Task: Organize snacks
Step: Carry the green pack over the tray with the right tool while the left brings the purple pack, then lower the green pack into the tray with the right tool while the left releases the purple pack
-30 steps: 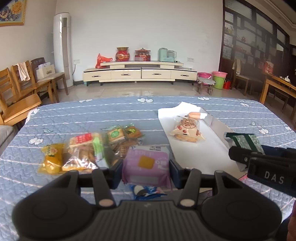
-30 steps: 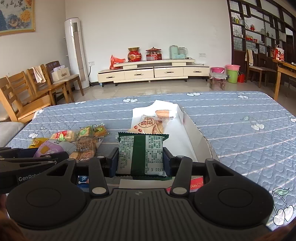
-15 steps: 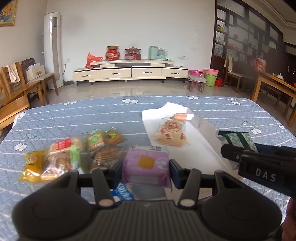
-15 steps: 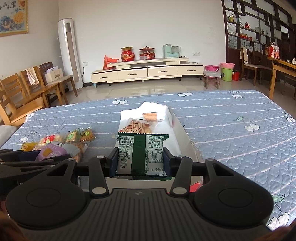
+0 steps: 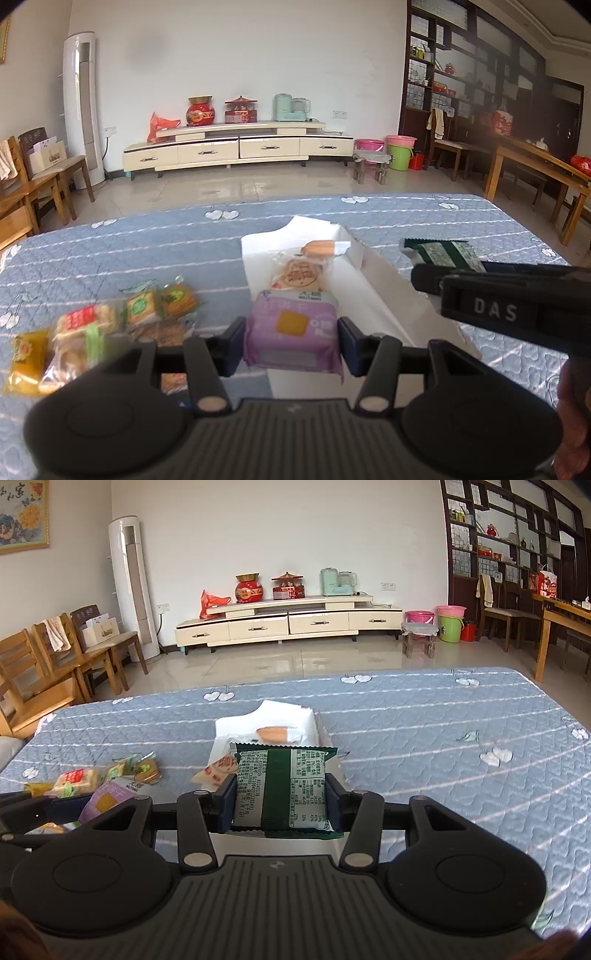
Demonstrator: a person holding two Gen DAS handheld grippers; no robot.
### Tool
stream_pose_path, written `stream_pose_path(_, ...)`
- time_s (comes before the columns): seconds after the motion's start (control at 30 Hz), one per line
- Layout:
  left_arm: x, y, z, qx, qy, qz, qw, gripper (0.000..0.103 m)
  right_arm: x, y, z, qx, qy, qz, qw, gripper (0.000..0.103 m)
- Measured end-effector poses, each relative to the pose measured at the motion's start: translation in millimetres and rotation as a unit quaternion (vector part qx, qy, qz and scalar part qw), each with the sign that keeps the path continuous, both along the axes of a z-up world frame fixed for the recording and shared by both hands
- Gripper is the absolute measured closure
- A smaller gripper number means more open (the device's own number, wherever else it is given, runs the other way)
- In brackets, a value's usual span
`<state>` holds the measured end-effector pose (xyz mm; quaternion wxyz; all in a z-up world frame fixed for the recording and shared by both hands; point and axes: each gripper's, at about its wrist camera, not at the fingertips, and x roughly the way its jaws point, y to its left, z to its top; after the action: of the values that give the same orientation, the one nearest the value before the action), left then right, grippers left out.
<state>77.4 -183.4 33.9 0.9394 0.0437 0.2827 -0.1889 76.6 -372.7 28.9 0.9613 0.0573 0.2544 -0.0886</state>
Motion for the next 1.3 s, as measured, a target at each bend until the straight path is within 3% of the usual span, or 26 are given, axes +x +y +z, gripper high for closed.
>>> stream_pose_path(0.87, 43, -54, -27, 0.01, 0.044, -0.021, 0.9988, 0.051, 76, -17, -22, 0.018, 0.073, 0.042, 0.996, 0.044)
stream_pose_path(1.1, 55, -62, -36, -0.005, 0.062, -0.036, 0.9974, 0.051, 92, -20, -23, 0.023, 0.076, 0.042, 0.996, 0.044)
stream_pose_path(1.23, 59, -62, -37, -0.029, 0.076, -0.057, 0.9951, 0.047, 90, -20, -20, 0.03, 0.075, 0.042, 0.996, 0.043)
stream_pose_path(1.3, 57, -59, -36, -0.036, 0.076, -0.058, 0.9948, 0.039, 82, -23, -19, 0.028, 0.071, 0.034, 0.997, 0.034)
